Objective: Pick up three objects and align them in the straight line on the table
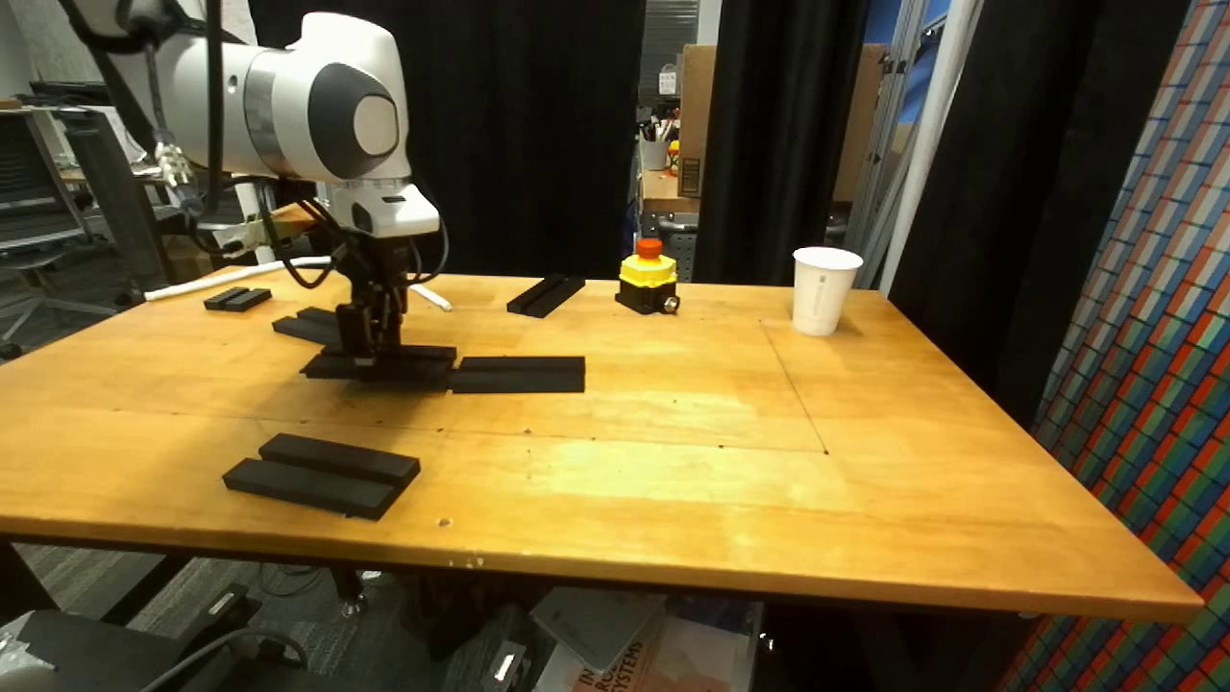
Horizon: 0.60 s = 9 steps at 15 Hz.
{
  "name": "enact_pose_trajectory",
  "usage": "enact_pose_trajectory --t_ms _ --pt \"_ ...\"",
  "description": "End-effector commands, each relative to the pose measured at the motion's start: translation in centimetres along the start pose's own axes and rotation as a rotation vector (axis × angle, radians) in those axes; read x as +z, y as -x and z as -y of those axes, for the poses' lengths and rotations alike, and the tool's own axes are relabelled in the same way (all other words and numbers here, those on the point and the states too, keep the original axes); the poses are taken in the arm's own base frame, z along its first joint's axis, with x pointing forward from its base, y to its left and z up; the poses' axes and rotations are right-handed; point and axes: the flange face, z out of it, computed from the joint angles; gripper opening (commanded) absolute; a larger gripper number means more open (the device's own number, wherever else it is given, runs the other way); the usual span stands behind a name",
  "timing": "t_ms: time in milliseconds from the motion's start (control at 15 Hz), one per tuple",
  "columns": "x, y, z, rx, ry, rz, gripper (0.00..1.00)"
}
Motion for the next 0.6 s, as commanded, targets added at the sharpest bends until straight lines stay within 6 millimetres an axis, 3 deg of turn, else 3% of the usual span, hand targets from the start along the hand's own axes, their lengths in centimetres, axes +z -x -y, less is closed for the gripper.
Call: enact_pose_trajectory --t_ms 0,533 --pt "-0.6 -1.1 -0.1 -0.011 -0.006 0.019 0.46" --pt "-0.1 -2.3 0.1 -0.031 -0.014 0.027 0.46"
